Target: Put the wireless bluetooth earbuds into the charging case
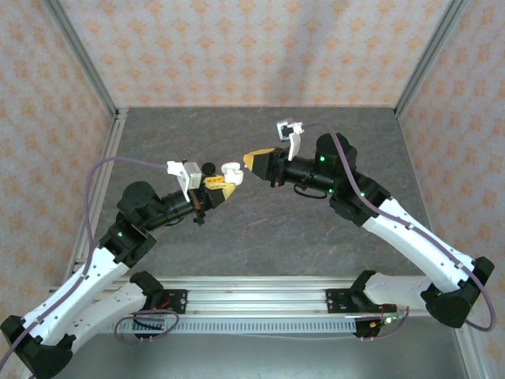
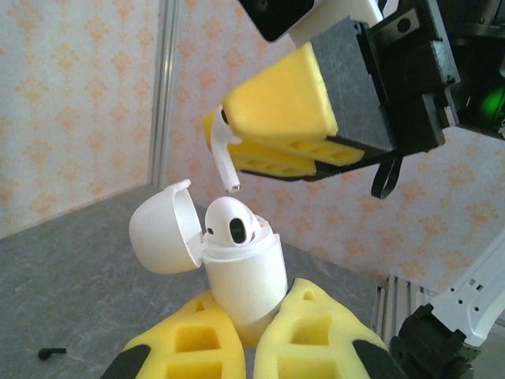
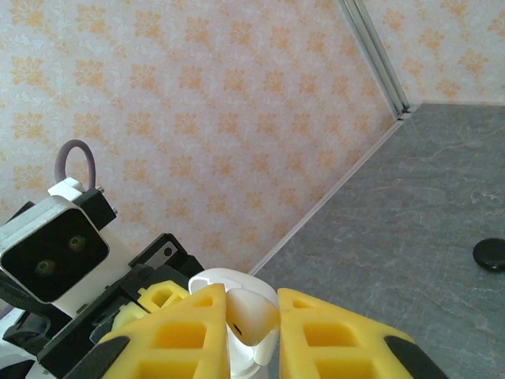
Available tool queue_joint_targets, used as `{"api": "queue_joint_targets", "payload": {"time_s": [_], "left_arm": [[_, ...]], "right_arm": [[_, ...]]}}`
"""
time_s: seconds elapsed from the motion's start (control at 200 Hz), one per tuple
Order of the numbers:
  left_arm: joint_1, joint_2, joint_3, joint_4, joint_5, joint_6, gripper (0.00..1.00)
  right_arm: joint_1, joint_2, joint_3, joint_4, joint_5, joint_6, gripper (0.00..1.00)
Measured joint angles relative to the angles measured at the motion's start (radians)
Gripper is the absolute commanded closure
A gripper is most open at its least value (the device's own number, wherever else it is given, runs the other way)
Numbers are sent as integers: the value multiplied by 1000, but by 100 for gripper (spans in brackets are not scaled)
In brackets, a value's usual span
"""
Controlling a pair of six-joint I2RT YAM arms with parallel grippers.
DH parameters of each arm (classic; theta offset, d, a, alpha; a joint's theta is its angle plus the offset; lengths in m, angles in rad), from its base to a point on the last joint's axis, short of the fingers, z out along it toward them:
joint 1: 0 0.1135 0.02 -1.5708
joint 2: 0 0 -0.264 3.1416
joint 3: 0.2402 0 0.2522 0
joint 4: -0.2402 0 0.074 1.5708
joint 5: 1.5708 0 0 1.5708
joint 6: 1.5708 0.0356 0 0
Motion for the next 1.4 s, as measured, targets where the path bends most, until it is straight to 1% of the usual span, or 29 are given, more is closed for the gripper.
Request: {"api": "queue_joint_targets", "payload": {"time_s": [0.46,1.396], "left_arm": [[-8,22,7,0,-18,0,100],[-15,22,11,-4,-24,0,100]], "right_arm": [[23,9,0,37,-33,9,80],[34,23,-11,28,-55,-4,79]]}}
